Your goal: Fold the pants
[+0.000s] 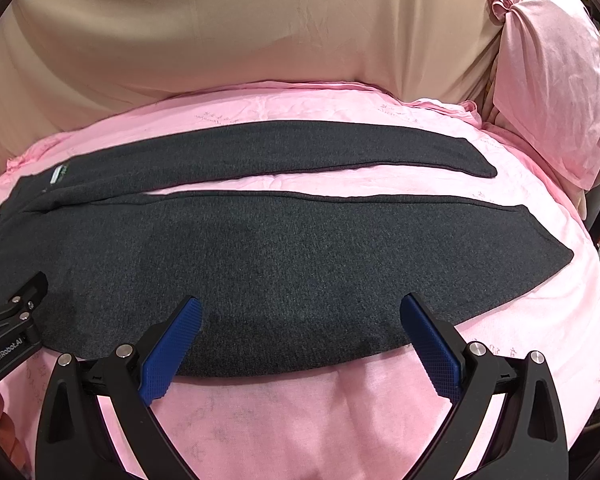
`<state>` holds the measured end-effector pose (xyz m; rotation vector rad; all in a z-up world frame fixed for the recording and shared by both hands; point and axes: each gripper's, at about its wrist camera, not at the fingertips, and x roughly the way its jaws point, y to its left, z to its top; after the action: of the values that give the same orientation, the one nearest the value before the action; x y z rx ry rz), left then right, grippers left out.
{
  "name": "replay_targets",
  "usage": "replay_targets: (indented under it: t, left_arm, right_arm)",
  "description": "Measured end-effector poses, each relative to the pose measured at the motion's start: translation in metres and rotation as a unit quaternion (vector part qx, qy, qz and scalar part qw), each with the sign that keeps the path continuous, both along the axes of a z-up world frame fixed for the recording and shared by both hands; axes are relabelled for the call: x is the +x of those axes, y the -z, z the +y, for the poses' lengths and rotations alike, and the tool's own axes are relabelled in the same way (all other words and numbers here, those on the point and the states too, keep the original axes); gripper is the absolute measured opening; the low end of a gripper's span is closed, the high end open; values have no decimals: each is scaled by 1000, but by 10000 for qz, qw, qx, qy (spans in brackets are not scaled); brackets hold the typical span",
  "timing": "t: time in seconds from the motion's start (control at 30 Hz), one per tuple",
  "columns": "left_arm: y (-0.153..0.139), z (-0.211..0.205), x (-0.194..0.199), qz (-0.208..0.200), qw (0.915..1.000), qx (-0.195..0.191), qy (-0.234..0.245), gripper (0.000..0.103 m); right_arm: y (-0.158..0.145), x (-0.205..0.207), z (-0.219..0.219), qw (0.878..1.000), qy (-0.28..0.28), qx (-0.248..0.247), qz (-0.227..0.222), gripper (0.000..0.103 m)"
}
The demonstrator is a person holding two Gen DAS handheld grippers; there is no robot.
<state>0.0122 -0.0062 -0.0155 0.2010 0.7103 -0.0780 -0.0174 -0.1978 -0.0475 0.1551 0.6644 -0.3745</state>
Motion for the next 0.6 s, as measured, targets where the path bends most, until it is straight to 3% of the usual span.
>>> replay_targets:
  t: [0.13,0.23,0.33,0.6]
  left_arm:
    - [-17,20,12,0,9994,-343,10,98]
    - [-32,47,41,124,9978,-647,-8,98]
    - [-43,76,82,187,9969,-729,-227,98]
    - [-50,140,216,82,9958,148,-894,98]
  right_arm:
    - [-22,0,-48,9995,112,237,-148,98]
    - [-37,9,-125,9969,362,645,-251,98]
    - [-45,29,-195,9955,776,521,-175,96]
    - [-40,114,-318,9963,776,268,247,93]
